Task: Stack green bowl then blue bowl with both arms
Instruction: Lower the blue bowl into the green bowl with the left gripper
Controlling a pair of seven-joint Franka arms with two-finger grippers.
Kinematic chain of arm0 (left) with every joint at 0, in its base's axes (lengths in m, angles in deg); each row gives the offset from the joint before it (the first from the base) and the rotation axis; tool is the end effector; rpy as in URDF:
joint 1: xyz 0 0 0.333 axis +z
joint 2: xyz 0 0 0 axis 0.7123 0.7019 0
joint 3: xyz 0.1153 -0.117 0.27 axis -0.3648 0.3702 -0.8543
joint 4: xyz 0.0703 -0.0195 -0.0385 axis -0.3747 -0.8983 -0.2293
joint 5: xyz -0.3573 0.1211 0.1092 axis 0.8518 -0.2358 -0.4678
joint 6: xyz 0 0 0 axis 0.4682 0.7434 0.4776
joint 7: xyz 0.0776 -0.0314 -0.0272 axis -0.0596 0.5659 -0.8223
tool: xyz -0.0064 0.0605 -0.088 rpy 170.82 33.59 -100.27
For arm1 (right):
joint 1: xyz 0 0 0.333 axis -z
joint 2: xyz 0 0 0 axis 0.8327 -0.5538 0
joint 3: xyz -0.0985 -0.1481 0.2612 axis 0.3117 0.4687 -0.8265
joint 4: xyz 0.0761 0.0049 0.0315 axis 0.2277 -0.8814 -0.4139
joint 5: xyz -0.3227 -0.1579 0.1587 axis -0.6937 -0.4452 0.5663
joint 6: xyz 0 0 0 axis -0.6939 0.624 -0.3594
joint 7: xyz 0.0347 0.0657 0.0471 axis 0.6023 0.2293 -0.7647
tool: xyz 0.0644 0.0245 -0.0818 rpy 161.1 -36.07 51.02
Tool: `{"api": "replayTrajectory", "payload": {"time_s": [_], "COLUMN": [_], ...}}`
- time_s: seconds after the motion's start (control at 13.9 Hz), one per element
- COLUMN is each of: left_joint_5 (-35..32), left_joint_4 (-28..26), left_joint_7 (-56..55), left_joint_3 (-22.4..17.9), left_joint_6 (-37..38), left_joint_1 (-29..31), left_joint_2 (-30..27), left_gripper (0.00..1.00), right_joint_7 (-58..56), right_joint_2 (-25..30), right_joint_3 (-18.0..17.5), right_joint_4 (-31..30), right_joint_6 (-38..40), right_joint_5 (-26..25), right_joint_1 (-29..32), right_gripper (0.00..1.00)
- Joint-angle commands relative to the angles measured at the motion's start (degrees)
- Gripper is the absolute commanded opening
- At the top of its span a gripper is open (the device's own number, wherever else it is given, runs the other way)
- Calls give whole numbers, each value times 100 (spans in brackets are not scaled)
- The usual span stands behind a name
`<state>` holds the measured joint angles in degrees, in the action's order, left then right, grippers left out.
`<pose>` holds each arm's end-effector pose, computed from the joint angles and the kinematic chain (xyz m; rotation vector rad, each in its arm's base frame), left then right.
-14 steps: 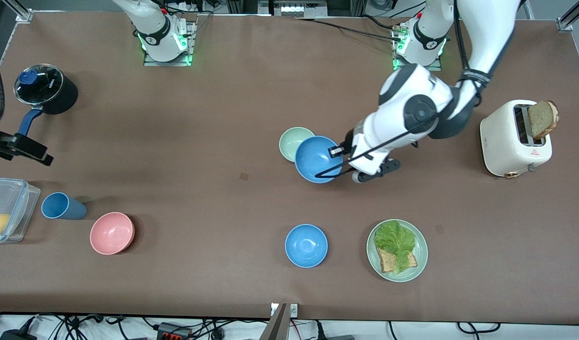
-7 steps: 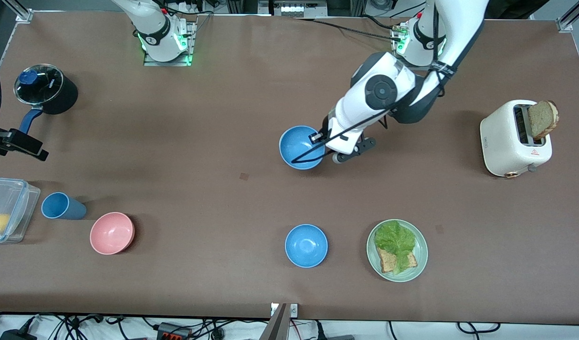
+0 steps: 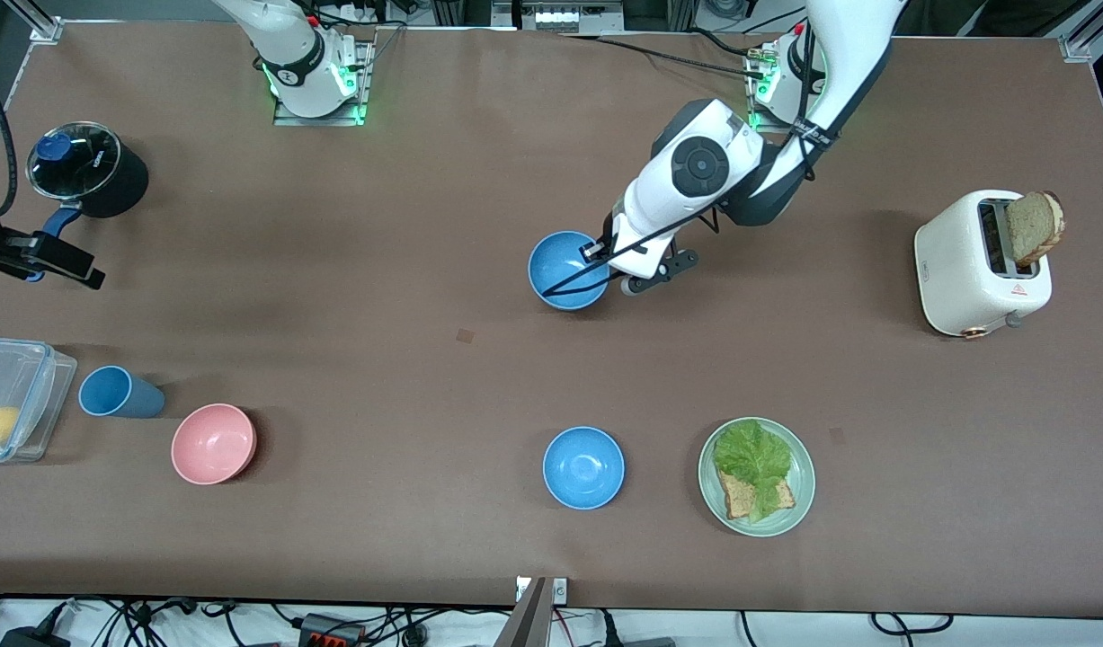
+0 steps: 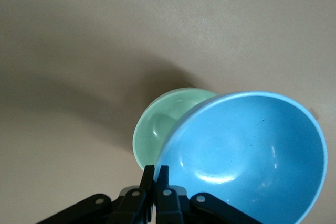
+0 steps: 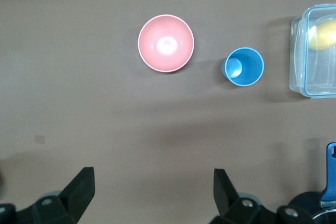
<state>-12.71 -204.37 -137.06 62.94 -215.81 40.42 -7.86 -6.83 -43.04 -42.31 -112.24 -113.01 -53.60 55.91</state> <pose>0.4666 -0.3952 0.2994 2.7934 0.7762 -0.3001 0.6074 -0.0404 0.5815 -3.1062 0.2116 -0.0307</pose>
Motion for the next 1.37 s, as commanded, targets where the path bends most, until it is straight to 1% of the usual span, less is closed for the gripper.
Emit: {"api": "replayTrajectory", "payload": {"time_s": [0.0, 0.14, 0.29, 0.5, 0.79, 0.94, 1.15, 1.3], "left_joint_5": [-180, -180, -180, -277, -347, -347, -356, -356], "left_joint_4": [-295, -427, -454, -498, -700, -700, -709, -726], "left_joint_7": [-287, -314, -314, -340, -358, -358, -358, -358], "left_joint_3": [-20, -20, -46, -55, -73, -73, -81, -81], "left_joint_6": [-254, -421, -501, -518, -843, -844, -844, -844], "left_joint_1": [-62, -106, -106, -106, -106, -106, -115, -115], "left_joint_2": [-227, -227, -201, -174, -139, -130, -122, -122], "left_gripper": [0, 0, 0, 0, 0, 0, 1, 3], "right_joint_7": [-116, -370, -371, -328, -406, -415, -398, -415], "right_joint_2": [246, 298, 298, 228, 237, 237, 237, 246], "right_joint_3": [69, 77, 78, 69, 69, 60, 60, 8], "right_joint_4": [-468, -653, -680, -531, -469, -460, -460, -443], "right_joint_6": [-265, -467, -503, -442, -433, -301, -309, -301], "right_joint_5": [-91, -91, -91, -82, -82, -91, -99, -152], "right_joint_1": [-112, -94, -112, -112, -103, -112, -120, -42], "right_gripper": [100, 100, 100, 100, 100, 100, 100, 100]}}
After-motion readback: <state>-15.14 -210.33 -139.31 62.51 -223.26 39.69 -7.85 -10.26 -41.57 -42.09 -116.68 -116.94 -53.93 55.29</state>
